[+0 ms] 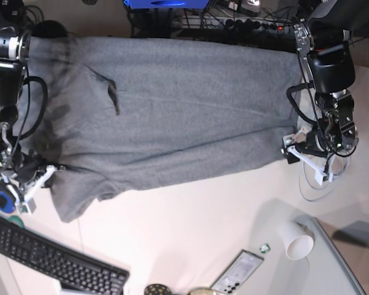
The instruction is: Layout the t-shirt on the table in an organized manner, then fold the t-shirt properly
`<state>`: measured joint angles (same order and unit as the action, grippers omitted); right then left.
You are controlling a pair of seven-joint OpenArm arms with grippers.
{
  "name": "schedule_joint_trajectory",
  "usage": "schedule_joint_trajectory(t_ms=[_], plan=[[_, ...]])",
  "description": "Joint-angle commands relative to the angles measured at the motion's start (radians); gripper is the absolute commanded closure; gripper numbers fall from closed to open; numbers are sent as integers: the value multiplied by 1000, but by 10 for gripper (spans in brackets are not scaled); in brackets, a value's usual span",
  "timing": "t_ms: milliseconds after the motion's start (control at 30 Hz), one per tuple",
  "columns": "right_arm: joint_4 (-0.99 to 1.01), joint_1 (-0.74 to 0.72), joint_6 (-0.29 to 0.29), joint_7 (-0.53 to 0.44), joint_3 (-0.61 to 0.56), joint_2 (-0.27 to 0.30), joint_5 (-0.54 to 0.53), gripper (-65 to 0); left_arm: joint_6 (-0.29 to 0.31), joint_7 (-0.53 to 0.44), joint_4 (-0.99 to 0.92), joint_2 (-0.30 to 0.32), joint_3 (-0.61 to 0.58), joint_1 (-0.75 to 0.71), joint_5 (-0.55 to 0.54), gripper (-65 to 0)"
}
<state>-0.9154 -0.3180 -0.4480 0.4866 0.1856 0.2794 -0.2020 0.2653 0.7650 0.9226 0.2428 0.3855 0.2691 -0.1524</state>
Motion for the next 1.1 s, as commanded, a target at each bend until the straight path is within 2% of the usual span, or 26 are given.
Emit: schedule_joint_trajectory(t_ms=[0, 200, 400, 533, 700, 767, 1067], plan=[[-17, -27, 2, -21, 2, 16, -7, 0, 2, -16, 6, 13, 2, 28, -5, -471], [-17, -27, 2, -21, 2, 16, -7, 0, 96, -16, -24, 11, 3, 35, -5, -471], [-17, -27, 2, -21, 2, 16, -7, 0, 98, -11, 3, -1, 3, 31, -5, -471], [-17, -27, 2, -21, 2, 16, -6, 0, 94, -3, 108, 8, 11, 14, -2, -471], [-17, -27, 2, -21, 2, 16, -6, 0, 94, 84, 229, 25, 13, 2, -3, -471], [-17, -27, 2, -21, 2, 14, -6, 0, 94, 89, 257, 20, 8, 2, -3, -471], [-17, -27, 2, -21, 2, 14, -6, 0, 98, 83, 152, -36, 7, 32, -3, -471]])
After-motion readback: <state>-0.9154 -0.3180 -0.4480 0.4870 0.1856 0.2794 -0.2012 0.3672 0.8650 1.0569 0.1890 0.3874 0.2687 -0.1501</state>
